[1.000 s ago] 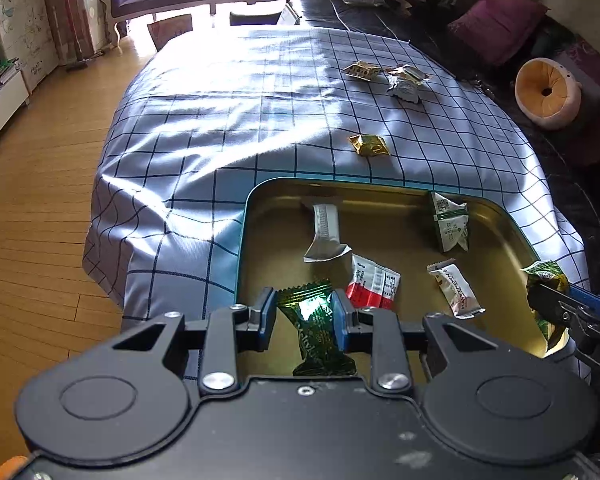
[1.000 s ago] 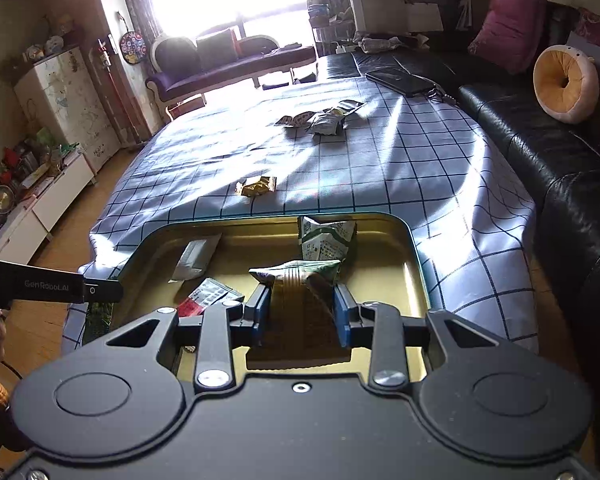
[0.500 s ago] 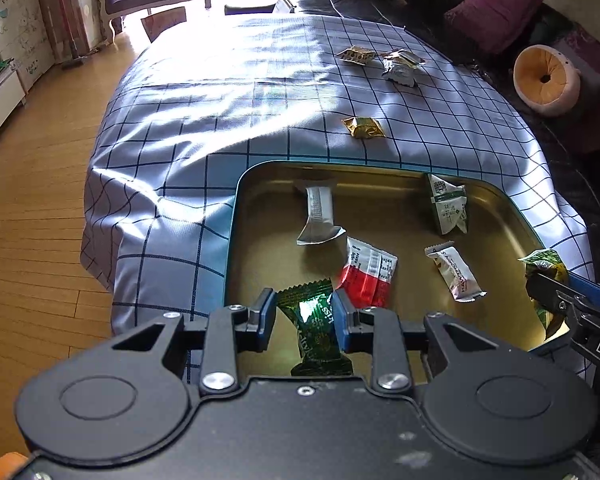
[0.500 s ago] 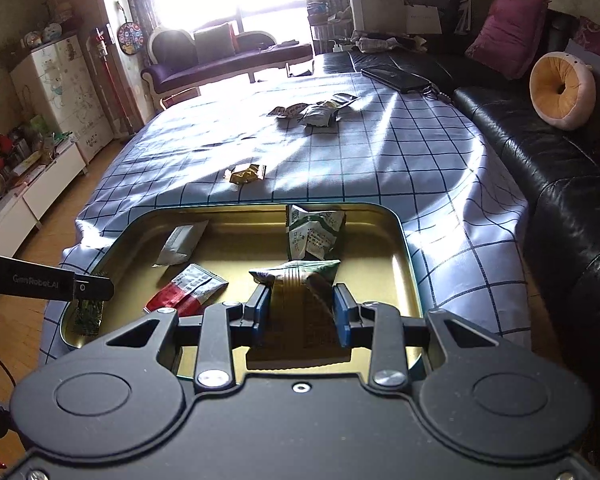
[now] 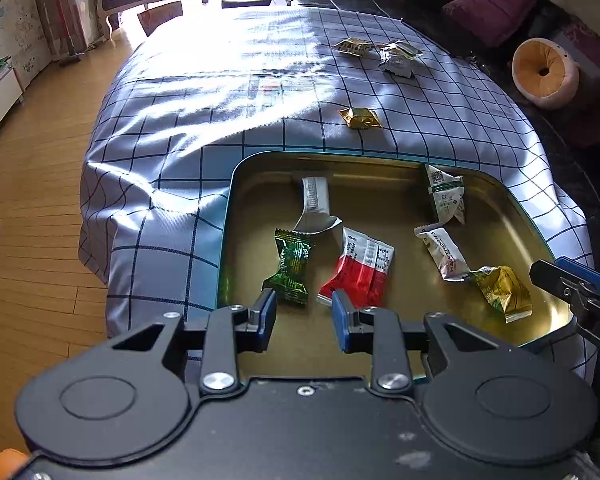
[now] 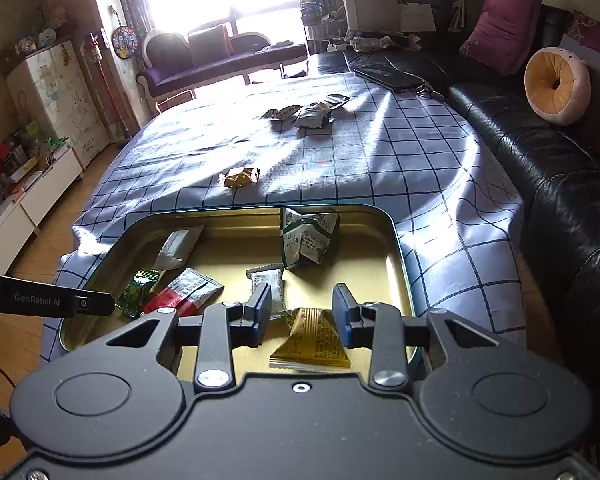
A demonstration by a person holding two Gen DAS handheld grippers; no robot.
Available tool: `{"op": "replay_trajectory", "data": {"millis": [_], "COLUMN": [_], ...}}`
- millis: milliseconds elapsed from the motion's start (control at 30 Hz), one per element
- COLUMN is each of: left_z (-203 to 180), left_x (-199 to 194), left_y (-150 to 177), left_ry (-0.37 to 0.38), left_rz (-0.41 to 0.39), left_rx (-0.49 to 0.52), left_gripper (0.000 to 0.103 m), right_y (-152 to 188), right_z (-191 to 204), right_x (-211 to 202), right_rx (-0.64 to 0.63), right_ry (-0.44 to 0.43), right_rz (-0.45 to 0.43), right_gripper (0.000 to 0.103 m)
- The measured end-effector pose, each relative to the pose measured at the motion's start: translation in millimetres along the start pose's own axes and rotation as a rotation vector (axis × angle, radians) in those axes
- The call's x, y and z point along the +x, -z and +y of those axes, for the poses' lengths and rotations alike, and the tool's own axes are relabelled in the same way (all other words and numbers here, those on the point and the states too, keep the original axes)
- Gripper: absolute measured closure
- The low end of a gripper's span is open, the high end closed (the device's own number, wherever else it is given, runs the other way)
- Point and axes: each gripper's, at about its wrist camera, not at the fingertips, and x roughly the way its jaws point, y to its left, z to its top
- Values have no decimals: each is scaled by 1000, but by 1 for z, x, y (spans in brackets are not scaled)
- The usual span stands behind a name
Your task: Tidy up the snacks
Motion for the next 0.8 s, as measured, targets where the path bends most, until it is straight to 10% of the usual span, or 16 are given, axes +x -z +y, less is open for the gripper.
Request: {"op": "replay_trajectory", "data": {"millis": [800], "left_z": [-5], "left_x": [6], "left_y": [4], "left_ry": [-1], "left_rz": [30], "left_rx": [18], "left_gripper": [73], "right_y": [4], "right_z": [4], "right_x": [3], "right_rx": [-22], "right_ry": [-1], "right_rz": [27], "right_gripper": [60]}}
